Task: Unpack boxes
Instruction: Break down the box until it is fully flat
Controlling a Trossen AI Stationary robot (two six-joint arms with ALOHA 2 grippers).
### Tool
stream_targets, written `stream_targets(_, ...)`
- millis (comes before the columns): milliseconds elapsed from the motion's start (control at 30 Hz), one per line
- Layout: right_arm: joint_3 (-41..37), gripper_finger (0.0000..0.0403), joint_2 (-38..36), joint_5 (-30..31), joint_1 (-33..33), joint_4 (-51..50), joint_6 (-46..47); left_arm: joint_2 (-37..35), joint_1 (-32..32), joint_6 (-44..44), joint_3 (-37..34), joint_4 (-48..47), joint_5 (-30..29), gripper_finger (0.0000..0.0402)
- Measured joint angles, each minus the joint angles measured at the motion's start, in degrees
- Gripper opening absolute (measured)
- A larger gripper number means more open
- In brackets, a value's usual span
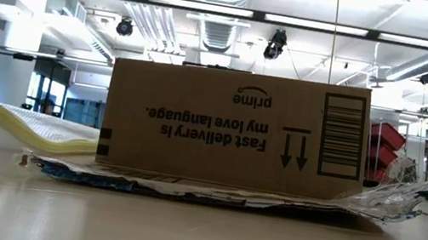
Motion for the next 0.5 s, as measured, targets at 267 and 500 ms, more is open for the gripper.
stream_targets(267,0.0,0.0048,1.05,-0.5,-0.68,0.0,-0.07,0.25,4.72,-0.12,-0.09,0.42,11.51,0.0001)
stream_targets(500,0.0,0.0048,1.05,-2.83,-2.1,-0.18,0.12,3.87,7.59,1.93,-0.09,5.24,16.04,0.0001)
